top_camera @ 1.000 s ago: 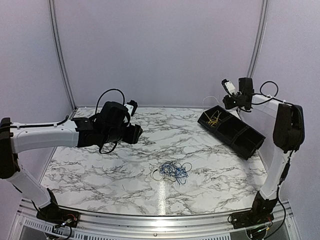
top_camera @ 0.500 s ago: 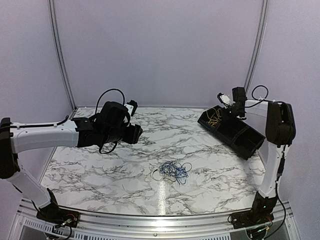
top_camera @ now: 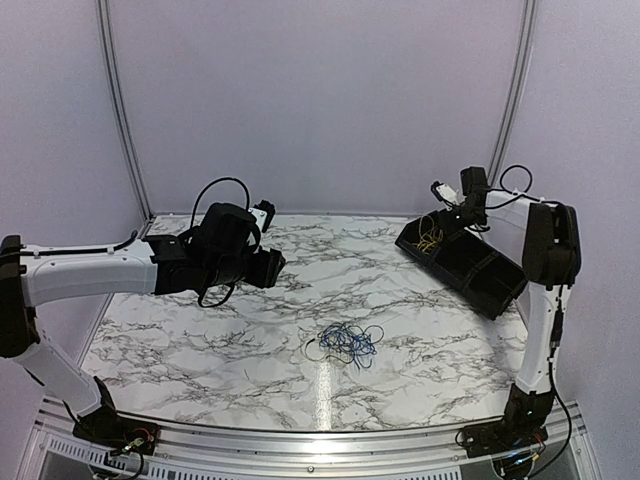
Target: Untangle the cables
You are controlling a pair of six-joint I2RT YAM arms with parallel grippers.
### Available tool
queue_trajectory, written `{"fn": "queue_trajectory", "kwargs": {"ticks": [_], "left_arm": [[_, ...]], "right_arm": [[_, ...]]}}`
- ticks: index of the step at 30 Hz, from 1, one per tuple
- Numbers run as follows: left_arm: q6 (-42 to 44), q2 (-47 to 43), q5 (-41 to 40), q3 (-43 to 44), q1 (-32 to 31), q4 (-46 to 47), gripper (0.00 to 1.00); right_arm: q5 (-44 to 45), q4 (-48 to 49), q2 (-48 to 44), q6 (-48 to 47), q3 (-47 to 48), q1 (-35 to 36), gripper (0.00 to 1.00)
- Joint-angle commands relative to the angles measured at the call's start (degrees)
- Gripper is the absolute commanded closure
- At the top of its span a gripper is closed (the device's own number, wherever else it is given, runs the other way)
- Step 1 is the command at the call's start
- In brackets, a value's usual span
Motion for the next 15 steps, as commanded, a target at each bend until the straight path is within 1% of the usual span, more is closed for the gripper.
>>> {"fn": "queue_trajectory", "kwargs": {"ticks": [1,4,8,11,12,15], "left_arm": [[0.7,-1.0,-0.4,0.5,-0.1,0.7,0.36],[0.7,-1.0,0.0,0.5,-0.1,0.7,0.36],[0.7,-0.9,0.2,0.5,-0.1,0.7,0.36],[1.1,-0.7,1.1,0.5,-0.1,0.7,0.36],[1.4,-0.4,2.4,0.6,-0.1,0.6,0.36],[1.7,0.7,6.3,0.9,-0.1,0.4,0.37]], "right_arm": [[-2.7,-3.3,-2.9,1.4,0.9,-0.1,0.76],[-3.5,-3.3,-5.6,2.5,-0.3,-0.1,0.67],[-6.2,-3.4,-10.5,3.6,-3.9,-0.1,0.63],[-10.4,-0.8,-17.0,4.1,-11.1,1.0,0.63],[-12.6,0.0,-19.5,3.7,-15.2,1.8,0.63],[-18.8,1.6,-26.8,0.0,-24.1,6.5,0.64]]}}
